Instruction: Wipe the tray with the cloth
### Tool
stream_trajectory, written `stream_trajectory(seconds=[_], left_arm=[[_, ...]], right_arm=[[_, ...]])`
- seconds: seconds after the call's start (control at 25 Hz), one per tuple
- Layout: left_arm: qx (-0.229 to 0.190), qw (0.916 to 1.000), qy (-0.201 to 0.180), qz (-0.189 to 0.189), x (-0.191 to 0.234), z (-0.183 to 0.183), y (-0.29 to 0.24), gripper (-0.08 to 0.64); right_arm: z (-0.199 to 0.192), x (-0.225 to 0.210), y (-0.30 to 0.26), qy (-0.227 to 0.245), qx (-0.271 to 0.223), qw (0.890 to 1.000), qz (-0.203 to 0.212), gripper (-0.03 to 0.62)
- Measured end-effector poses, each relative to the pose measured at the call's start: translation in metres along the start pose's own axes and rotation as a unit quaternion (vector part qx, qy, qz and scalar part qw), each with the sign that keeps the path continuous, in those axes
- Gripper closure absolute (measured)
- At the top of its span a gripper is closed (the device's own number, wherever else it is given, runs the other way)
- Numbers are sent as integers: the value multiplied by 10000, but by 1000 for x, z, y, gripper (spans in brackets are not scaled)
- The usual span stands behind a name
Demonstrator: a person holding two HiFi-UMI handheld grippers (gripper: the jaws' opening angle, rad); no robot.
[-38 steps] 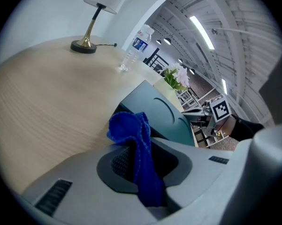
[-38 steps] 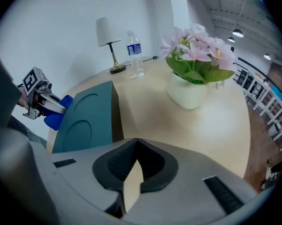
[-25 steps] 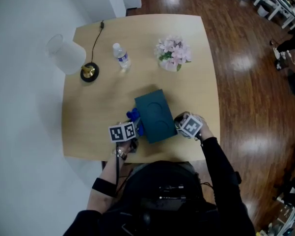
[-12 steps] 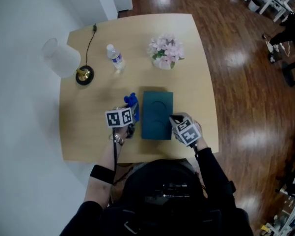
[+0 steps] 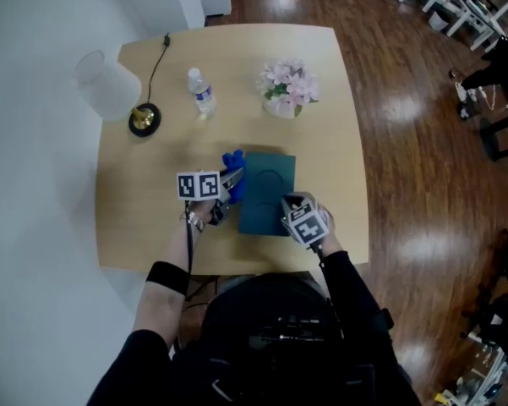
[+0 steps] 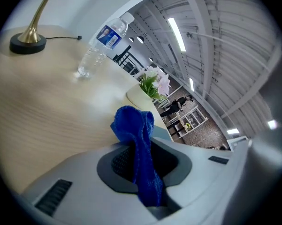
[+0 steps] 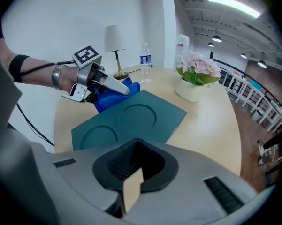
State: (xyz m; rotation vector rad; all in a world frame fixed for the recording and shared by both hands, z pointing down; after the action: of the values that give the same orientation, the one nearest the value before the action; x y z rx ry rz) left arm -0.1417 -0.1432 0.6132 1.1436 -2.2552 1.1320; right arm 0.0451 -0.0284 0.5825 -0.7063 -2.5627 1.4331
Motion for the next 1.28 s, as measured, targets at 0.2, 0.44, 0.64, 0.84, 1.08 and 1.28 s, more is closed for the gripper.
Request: stream_trajectory(seconds=[0.2,0.44,0.64,0.84,1.08,1.28], left_arm=[[54,9997,152,-179,-19,-45,26,486],[136,9986,403,-299,-46,-106,66,486],[517,9972,316,-432,-61,-145,88,488],[1253,9907,-438,-305,-55,-155,97,488],[137,9964,-330,773,3,-43,49,488],[-17,9949,-238,977,25,17,-6,486]], right_arm=[[-2,-5,1,-296,-115,9995,94,581],[-2,-4,1,-178,-105,9998,40,581],[-1,-3,2,-210,-135,9997,66,581],[-2,-2,2,-248,-129,9996,89,581],[0,0,3,-191,-141,9997,96,581],[-1,1,1,-114,-91,9999,53,581]])
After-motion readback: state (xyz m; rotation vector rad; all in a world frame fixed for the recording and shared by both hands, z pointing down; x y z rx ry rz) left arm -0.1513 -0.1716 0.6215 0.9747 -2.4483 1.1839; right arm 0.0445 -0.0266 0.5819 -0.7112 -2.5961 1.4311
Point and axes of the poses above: the fingertips, and each gripper's own axes: y backward along the fingers, x to its left, z out of its top, the point moved 7 cm from there along y, backward along the fingers, and after that the axes turned 8 degrees about -y, right-handed, at the moved point
